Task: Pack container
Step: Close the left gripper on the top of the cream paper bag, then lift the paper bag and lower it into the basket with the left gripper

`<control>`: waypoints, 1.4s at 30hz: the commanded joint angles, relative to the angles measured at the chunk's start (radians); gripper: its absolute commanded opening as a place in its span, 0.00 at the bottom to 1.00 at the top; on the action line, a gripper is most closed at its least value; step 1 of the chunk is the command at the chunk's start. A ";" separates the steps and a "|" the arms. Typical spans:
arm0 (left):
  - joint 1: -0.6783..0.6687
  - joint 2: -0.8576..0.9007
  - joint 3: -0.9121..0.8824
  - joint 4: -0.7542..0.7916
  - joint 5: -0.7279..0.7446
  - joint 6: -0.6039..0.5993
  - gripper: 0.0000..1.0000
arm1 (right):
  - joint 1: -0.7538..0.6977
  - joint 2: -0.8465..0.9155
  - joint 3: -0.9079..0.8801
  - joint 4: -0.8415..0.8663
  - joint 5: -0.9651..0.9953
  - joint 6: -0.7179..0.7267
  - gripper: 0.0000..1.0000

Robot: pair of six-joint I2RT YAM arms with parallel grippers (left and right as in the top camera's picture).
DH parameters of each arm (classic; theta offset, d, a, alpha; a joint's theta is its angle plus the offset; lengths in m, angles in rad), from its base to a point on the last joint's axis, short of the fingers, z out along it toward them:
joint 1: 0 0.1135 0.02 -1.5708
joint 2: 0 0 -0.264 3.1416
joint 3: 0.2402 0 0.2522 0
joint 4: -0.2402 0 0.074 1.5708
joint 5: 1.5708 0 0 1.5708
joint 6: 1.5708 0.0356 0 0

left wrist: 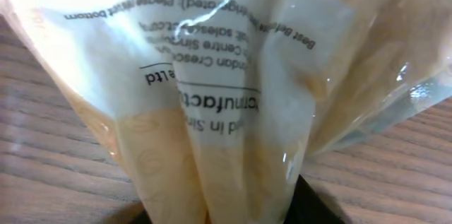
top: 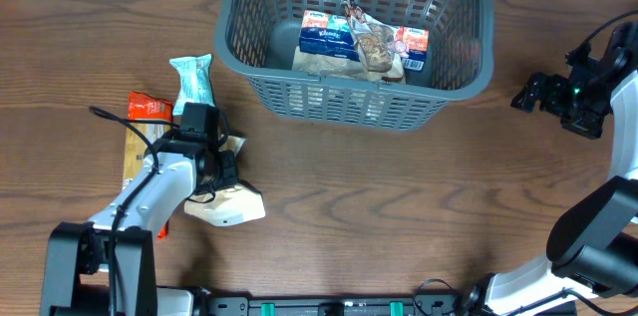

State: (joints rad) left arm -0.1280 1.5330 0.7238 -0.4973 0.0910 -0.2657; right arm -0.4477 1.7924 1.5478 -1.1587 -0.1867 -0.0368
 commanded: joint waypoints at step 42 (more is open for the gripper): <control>-0.003 -0.276 0.782 -0.154 -0.140 0.258 0.06 | -0.003 0.003 -0.005 0.012 -0.008 -0.006 0.99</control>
State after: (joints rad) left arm -0.1284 1.2125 1.3991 -0.6422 -0.0555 -0.0811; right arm -0.4477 1.7924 1.5471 -1.1496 -0.1871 -0.0368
